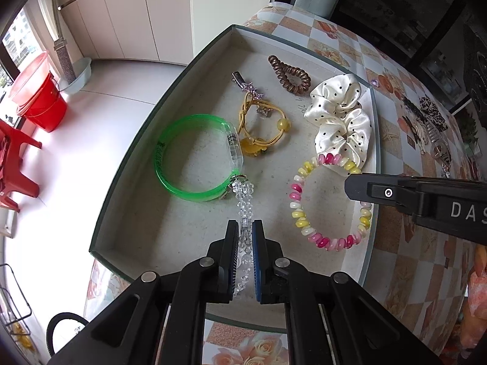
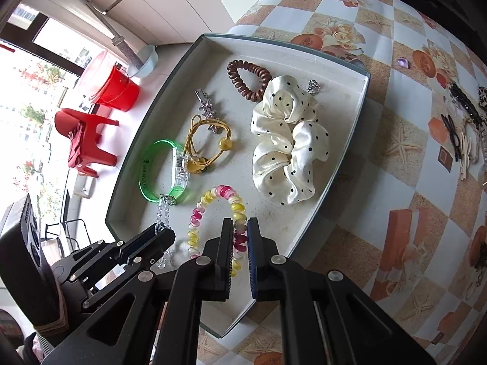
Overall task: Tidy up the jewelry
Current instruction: 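Carry the chain and bracelet into the white tray and open both grippers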
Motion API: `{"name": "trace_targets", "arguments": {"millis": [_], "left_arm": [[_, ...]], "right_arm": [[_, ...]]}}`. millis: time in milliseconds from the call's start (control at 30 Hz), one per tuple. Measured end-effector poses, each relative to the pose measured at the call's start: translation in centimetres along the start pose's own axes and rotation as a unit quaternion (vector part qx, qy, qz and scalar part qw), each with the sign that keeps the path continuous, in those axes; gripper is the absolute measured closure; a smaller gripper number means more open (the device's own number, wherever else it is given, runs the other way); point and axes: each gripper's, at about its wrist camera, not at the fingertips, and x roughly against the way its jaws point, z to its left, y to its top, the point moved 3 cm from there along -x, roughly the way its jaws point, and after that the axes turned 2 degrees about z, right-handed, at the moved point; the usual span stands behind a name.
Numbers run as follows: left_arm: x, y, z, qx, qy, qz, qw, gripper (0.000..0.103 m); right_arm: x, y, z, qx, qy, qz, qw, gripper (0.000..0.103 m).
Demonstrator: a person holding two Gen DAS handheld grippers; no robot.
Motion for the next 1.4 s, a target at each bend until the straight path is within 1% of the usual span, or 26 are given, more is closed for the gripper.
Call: {"name": "trace_targets", "arguments": {"millis": [233,333,567,667,833,933,967,1033,1100,1200,1333,1400], "left_arm": [[-1.1,0.0,-0.2,0.002,0.003,0.007,1.0,0.091],[-1.4,0.1,-0.3,0.003,0.006,0.009,0.9999,0.091],[-1.7,0.0,-0.3,-0.003,0.012,0.01,0.9999,0.091],[-1.8,0.0,-0.4,-0.003,0.017,0.01,0.9998,0.091],[-1.7,0.0,-0.6,-0.004,0.027,0.011,0.9996,0.091],[-1.5,0.0,-0.6,-0.004,0.034,0.009,0.9994,0.091],[-1.4,0.0,-0.6,-0.005,0.038,0.007,0.9992,0.091],[-1.1,0.0,-0.6,-0.008,0.043,0.002,0.999,0.091],[-0.9,0.0,-0.5,-0.01,0.05,-0.003,0.9987,0.091],[-0.6,0.0,-0.5,-0.01,0.056,-0.004,0.9984,0.091],[-0.3,-0.1,-0.4,-0.012,0.064,-0.004,0.9979,0.091],[-0.3,-0.2,-0.6,-0.015,0.066,-0.002,0.9977,0.091]], "right_arm": [[-2.4,0.3,-0.2,0.002,-0.012,0.02,1.0,0.094],[-3.0,0.7,-0.4,0.001,-0.02,0.021,1.0,0.094],[-3.8,1.9,-1.1,-0.014,-0.029,0.017,0.999,0.094],[-3.9,2.1,-0.9,-0.01,-0.032,0.014,0.999,0.093],[-3.7,1.6,-0.5,-0.005,-0.035,0.013,0.999,0.093],[-3.7,1.6,-0.6,-0.008,-0.03,0.013,0.999,0.092],[-3.6,1.6,-0.6,-0.009,-0.027,0.014,0.999,0.091],[-3.4,1.6,-0.9,-0.013,-0.019,0.018,1.0,0.084],[-2.9,1.4,-0.9,-0.014,-0.007,0.013,1.0,0.073],[-1.7,1.1,-0.7,-0.013,0.002,0.0,1.0,0.064],[0.5,0.5,-1.3,-0.026,0.015,-0.02,0.999,0.063],[1.7,-0.2,-2.2,-0.036,0.017,-0.032,0.999,0.063]]}}
